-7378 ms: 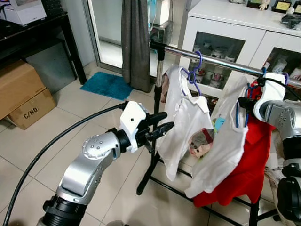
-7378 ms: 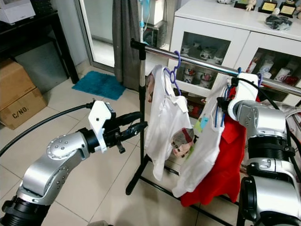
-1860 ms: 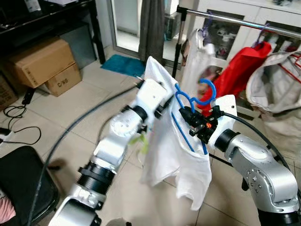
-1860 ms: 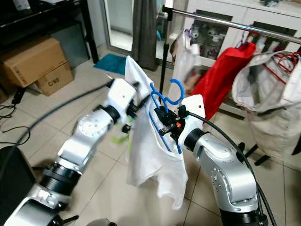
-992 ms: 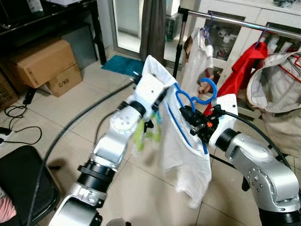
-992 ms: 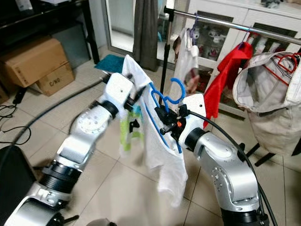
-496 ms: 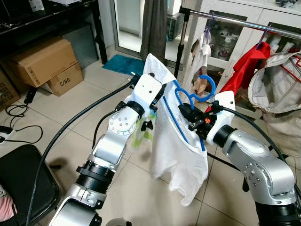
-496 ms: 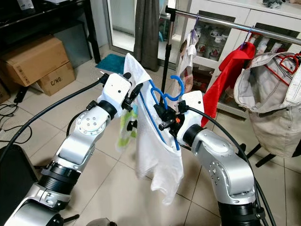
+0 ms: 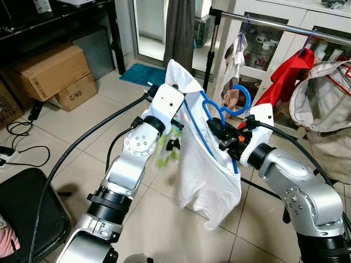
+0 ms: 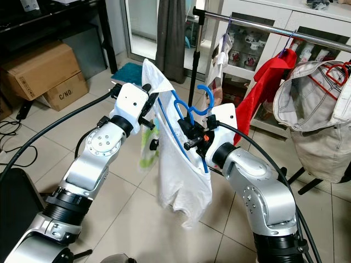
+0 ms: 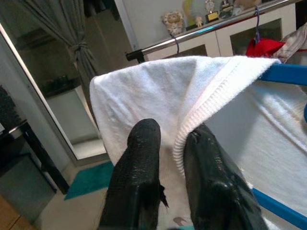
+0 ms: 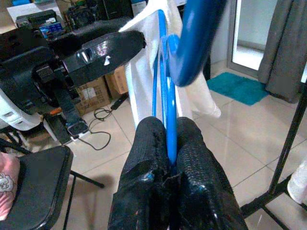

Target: Hang hanger

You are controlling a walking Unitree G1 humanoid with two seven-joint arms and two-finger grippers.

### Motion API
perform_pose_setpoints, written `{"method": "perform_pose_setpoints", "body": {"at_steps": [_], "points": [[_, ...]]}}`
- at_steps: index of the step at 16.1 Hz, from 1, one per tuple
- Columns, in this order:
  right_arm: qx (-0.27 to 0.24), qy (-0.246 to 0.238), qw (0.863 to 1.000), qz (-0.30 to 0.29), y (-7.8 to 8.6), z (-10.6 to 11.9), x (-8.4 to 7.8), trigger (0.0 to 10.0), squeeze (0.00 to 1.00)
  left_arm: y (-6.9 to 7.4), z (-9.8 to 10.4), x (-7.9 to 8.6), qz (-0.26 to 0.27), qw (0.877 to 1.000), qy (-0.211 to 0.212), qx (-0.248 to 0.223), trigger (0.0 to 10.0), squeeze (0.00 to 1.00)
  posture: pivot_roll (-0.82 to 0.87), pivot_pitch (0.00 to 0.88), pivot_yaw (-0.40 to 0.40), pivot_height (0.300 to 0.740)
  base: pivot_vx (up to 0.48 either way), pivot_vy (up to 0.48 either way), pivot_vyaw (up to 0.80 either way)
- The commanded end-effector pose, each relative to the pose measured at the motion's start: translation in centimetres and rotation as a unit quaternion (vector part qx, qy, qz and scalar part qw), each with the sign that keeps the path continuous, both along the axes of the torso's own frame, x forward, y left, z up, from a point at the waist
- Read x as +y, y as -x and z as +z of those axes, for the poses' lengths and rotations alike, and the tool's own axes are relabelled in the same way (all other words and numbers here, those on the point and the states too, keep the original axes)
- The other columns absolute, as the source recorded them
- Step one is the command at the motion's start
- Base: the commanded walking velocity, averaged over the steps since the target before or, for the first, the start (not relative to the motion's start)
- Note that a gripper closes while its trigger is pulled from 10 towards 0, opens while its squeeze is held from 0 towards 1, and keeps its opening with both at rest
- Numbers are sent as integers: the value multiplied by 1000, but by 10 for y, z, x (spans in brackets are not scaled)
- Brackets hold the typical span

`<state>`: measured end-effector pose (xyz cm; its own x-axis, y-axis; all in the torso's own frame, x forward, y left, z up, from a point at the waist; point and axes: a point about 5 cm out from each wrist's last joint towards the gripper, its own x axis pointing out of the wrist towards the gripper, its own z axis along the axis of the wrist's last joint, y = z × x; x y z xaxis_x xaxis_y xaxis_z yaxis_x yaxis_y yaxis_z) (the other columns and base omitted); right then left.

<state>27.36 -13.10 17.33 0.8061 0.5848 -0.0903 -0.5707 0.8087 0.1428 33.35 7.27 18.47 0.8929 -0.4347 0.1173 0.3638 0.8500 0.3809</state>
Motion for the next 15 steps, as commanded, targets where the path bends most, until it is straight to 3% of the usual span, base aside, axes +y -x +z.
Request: {"method": "perform_pose_setpoints", "body": {"at_steps": [1,8,15], "points": [[-9,-1,1000,-6,-2,5,-2,0,0,-4,5,2,8,1000,0,-9,0,0,-36,0,-16,740,0,0,0],[9,7,999,-36,-4,1,-12,0,0,-6,7,5,7,1000,7,-10,0,0,-35,0,-10,740,0,0,0],[-15,95,995,-6,2,-4,-8,0,0,-9,20,8,3,999,32,-19,0,0,-38,0,-1,740,0,0,0]]}}
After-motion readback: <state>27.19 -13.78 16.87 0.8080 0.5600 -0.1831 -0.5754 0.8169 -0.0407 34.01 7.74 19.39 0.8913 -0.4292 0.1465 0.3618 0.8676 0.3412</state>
